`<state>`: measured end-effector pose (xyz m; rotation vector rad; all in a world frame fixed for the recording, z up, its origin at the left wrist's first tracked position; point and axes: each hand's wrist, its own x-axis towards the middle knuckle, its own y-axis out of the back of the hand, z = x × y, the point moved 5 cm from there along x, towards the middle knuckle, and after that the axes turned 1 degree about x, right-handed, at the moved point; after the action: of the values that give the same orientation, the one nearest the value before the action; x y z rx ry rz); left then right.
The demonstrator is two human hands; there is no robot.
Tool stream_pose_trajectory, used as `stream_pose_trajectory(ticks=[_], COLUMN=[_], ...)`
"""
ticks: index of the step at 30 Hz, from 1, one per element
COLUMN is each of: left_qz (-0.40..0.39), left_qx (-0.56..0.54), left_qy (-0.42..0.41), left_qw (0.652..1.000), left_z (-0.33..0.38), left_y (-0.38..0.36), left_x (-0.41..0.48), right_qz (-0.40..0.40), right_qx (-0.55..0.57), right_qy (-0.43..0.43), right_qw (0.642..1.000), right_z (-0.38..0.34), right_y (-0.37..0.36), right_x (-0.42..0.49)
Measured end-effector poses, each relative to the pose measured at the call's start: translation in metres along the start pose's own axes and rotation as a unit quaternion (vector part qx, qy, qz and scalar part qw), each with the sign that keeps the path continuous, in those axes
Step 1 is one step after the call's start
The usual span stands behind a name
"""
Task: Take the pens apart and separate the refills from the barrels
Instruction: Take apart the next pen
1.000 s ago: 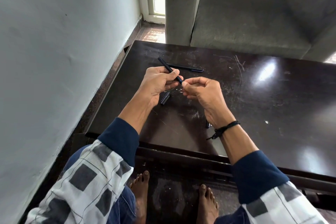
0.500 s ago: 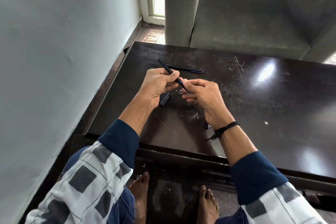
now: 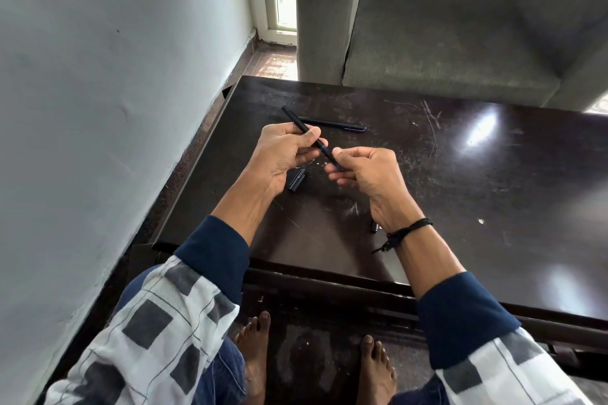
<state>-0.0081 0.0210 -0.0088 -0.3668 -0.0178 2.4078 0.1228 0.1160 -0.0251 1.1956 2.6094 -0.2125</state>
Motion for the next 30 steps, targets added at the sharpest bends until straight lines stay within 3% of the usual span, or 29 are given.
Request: stream_pose_trajectory(ticks=[6,12,18,24,30], left_qz=[-0.002,0.002,-0.004,0.004,0.000], left_qx=[0.003,-0.002,0.001,-0.003,0.006], left_qy=[0.002,0.000,0.000,-0.001,0.002], left_qw=[1.000,1.000,1.000,1.000,1.000], left_z=[-0.0011,-0.0002,-0.0003,0.0005,-0.0033], left_y=[0.0001,0.0009,-0.0018,0.0001,-0.0024], left_x=[0.0020,0.0013,-0.0008,-0.0009,-0.0009], right_qz=[0.015,-0.006,0.001,-0.004,0.005], right_qx=[-0.004,0.018,0.002,0.014,0.021], right_qy=[0.037,-0.018,0.016,-0.020,0.002], right_qw=[0.999,1.000,1.000,1.000,1.000], right_z=[-0.0008,0.0012,0.0014,0.0021,0.0022], right_y=[0.0017,-0.0036,-0.0031,-0.0063,-0.0025], right_x=[-0.0001,-0.0019,-0.0027,-0.0045,-0.0039])
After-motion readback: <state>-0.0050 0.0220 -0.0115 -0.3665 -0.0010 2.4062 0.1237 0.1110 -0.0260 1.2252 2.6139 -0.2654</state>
